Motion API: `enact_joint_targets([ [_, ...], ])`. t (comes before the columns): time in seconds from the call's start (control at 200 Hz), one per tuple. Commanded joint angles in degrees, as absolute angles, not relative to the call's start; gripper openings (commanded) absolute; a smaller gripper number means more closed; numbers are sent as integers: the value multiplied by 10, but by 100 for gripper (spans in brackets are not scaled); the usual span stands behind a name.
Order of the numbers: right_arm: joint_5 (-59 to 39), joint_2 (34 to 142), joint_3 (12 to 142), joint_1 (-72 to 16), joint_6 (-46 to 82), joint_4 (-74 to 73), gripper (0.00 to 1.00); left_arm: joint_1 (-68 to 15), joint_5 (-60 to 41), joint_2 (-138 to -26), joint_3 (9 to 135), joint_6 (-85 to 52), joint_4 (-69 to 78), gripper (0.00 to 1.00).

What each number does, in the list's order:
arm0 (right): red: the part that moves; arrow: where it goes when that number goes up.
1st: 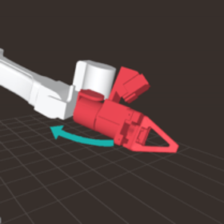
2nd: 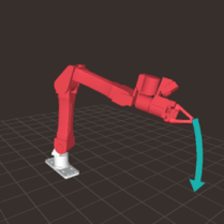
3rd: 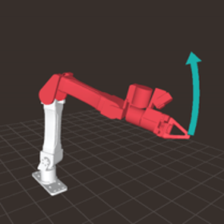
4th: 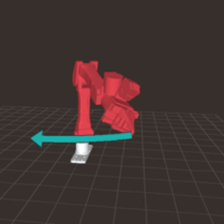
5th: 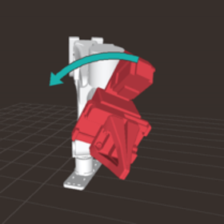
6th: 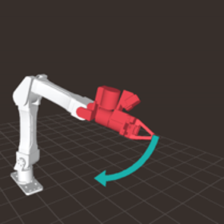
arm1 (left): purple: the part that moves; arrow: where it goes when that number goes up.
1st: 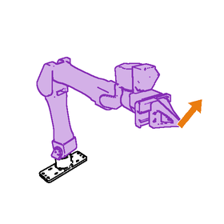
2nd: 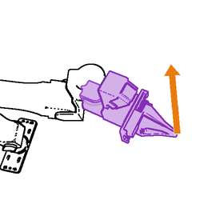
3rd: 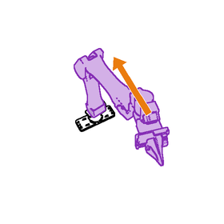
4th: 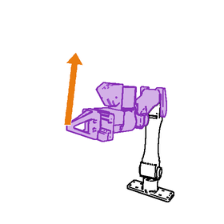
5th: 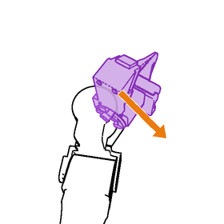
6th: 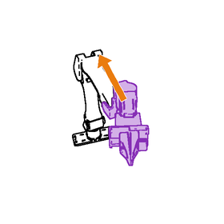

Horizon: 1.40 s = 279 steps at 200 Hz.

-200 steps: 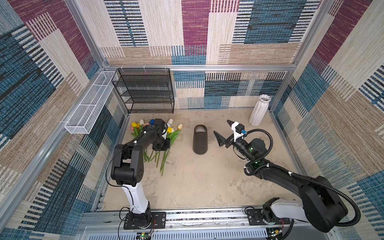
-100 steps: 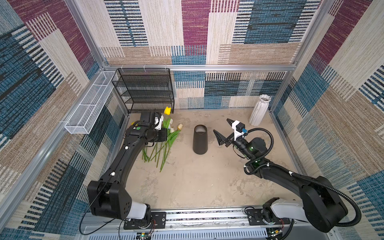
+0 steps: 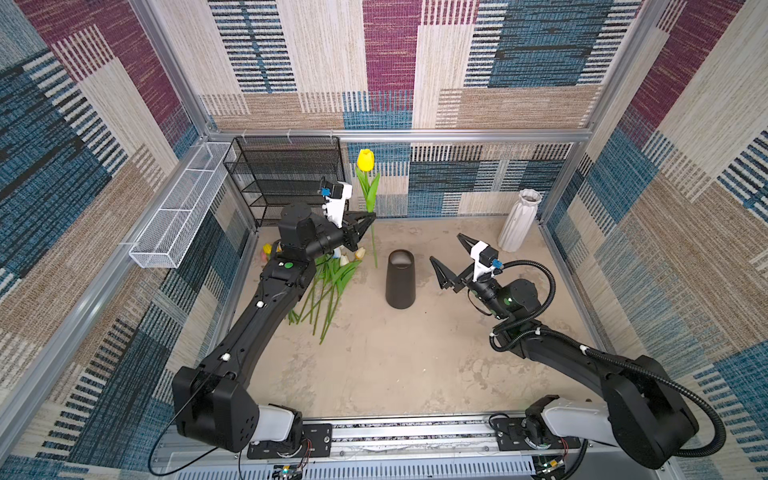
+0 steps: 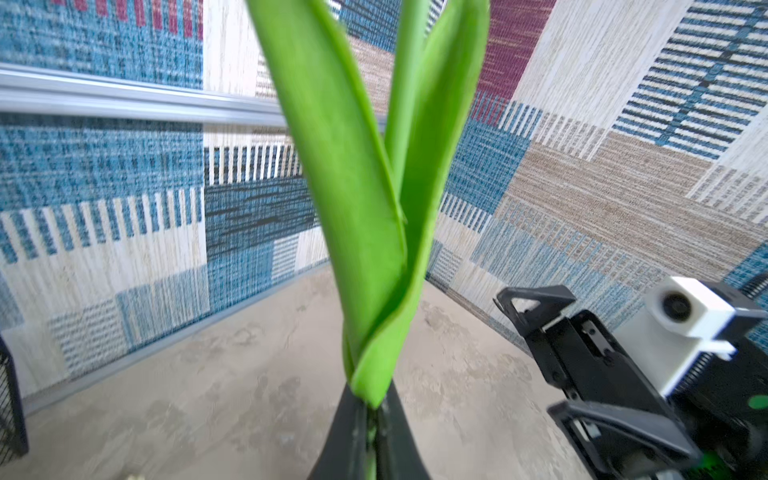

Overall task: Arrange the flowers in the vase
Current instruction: 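Lift the yellow tulip with the left gripper and insert it into the dark grey vase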

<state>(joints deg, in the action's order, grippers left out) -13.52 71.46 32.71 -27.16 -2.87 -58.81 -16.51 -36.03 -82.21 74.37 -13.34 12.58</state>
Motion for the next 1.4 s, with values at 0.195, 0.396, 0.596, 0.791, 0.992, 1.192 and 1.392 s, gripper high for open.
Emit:
enact_joint_targets([
  [0.195, -133, 684, 296, -273, -41, -644, 100, -237, -337, -892, 725, -119, 313, 0],
  [0.396, -133, 648, 284, -272, -30, -642, 100, -238, -321, -930, 752, -91, 302, 0],
  [0.596, -141, 655, 280, -272, -43, -633, 100, -238, -326, -944, 730, -82, 312, 0],
  [0.791, -150, 669, 271, -272, -46, -647, 100, -245, -327, -935, 654, -66, 345, 3],
  [0.992, -154, 673, 251, -272, -36, -673, 100, -245, -352, -934, 645, -51, 319, 25],
  [1.192, -147, 658, 240, -272, -36, -664, 100, -245, -342, -923, 654, -25, 206, 40],
  [1.392, -143, 651, 236, -272, -39, -653, 100, -243, -307, -874, 638, -16, 106, 55],
])
